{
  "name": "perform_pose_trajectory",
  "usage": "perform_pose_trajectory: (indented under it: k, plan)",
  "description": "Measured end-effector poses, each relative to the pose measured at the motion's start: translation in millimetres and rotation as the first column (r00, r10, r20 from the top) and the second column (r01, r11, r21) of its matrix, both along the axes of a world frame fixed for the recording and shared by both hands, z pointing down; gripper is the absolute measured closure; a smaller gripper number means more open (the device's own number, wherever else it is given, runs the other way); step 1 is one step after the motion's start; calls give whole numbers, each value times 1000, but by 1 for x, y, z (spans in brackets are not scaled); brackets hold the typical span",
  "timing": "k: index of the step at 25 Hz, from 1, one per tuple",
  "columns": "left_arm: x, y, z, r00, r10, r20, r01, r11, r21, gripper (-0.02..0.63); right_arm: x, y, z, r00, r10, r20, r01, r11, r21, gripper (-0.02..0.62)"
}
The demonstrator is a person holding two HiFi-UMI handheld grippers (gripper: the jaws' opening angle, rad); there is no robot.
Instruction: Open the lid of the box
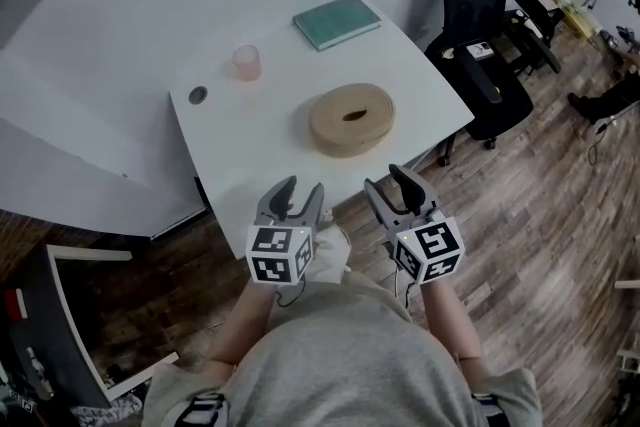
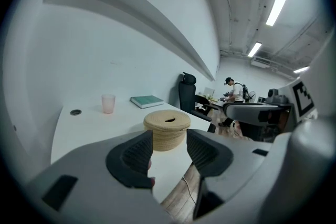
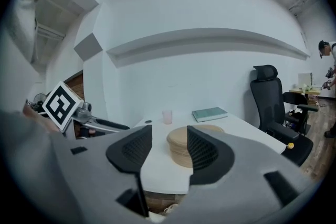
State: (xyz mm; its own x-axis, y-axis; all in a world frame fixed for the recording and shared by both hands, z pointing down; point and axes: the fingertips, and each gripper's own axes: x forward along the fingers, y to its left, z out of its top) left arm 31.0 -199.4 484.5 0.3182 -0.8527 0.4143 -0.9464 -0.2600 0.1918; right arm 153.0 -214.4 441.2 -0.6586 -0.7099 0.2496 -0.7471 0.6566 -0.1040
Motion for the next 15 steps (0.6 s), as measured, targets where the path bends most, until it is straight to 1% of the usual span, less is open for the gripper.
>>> perform_pose_trajectory:
  k: [8, 15]
  plan:
    - [-6, -34, 24, 1000, 12, -14, -12, 999, -44, 413, -14, -40, 15, 997, -33, -70, 32, 999, -6, 387]
    - [-7, -61, 48, 999, 39, 0, -39, 995, -91, 413, -29, -68, 32, 979, -109, -173, 105, 994, -31, 387]
